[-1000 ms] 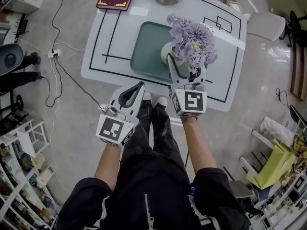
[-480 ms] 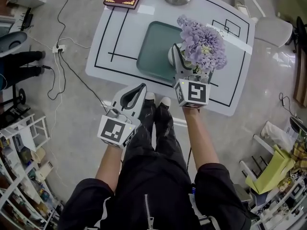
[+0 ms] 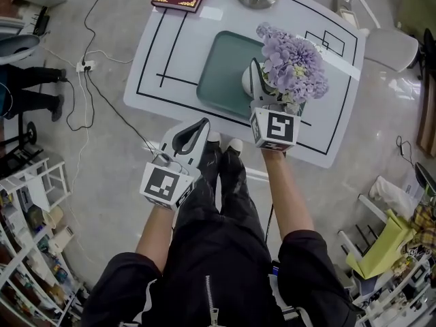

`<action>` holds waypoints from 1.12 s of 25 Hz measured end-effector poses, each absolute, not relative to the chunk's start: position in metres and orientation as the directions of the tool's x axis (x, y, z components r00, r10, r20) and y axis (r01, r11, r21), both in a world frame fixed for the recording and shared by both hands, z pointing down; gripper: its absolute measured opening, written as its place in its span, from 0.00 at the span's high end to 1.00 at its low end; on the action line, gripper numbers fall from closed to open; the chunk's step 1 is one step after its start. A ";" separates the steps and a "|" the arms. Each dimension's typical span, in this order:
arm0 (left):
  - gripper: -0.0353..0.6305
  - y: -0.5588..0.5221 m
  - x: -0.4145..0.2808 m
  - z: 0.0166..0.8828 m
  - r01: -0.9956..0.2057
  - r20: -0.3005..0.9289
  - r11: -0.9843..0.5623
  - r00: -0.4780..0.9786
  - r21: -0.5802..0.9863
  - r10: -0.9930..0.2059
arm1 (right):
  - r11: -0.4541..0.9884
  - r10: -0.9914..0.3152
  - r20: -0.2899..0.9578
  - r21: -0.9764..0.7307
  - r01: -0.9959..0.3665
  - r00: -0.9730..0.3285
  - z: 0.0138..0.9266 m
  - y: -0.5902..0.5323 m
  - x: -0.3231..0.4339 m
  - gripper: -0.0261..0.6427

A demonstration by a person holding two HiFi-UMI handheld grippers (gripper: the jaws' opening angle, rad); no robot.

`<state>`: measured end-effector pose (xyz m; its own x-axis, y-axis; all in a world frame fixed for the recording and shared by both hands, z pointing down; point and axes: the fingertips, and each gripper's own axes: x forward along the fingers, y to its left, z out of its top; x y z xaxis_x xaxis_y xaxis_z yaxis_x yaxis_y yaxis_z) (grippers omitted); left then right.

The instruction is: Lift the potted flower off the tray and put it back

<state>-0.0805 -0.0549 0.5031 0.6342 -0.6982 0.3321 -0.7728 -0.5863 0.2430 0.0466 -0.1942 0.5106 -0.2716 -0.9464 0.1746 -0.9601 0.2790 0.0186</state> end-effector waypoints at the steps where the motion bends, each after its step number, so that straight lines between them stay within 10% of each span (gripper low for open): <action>1: 0.94 -0.056 -0.080 0.503 -0.773 0.332 -0.587 0.634 0.242 -0.698 | 0.281 -0.946 0.177 0.017 -0.960 -0.273 0.511 -0.195 0.047 0.60; 28: 0.94 -0.087 -0.010 0.446 -0.665 0.244 -0.718 0.745 0.205 -0.620 | 0.244 -0.952 0.198 0.024 -0.970 -0.234 0.435 -0.142 0.095 0.61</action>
<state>-0.0099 -0.0869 0.4460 0.7455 -0.6202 0.2442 -0.6648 -0.7183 0.2051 0.0949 -0.1423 0.4351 -0.2343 -0.9517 0.1983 -0.9695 0.2437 0.0243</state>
